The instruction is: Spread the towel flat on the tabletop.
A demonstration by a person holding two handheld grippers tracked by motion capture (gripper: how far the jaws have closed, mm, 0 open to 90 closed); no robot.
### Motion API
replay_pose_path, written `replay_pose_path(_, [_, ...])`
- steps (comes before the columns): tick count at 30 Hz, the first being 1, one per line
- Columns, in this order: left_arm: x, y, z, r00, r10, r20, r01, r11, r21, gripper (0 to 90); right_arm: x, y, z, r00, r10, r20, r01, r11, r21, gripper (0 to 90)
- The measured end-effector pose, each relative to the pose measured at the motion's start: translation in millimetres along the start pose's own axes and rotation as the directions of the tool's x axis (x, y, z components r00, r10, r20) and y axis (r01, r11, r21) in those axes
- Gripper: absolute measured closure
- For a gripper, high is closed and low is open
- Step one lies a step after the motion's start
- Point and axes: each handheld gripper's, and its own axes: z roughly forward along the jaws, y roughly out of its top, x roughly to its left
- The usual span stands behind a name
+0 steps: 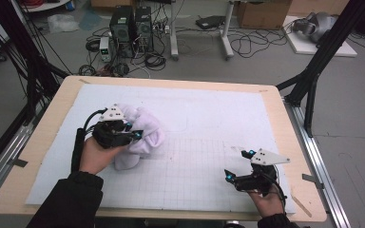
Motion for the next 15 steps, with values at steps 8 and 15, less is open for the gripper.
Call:
replay_pose_path(8, [-27.7, 26.6, 9.1, 0.9958, 0.057, 0.072, -0.055, 0.9981, -0.026, 69.7, 0.2, 0.3, 0.4, 1.0000, 0.004, -0.002, -0.004, 1.000, 0.003, 5.0])
replay_pose_path(15, [-54.7, 38.3, 23.1, 0.9856, 0.102, 0.135, -0.098, 0.9945, -0.037, 69.4, -0.4, 0.2, 0.1, 1.0000, 0.000, -0.005, 0.000, 1.000, 0.002, 5.0])
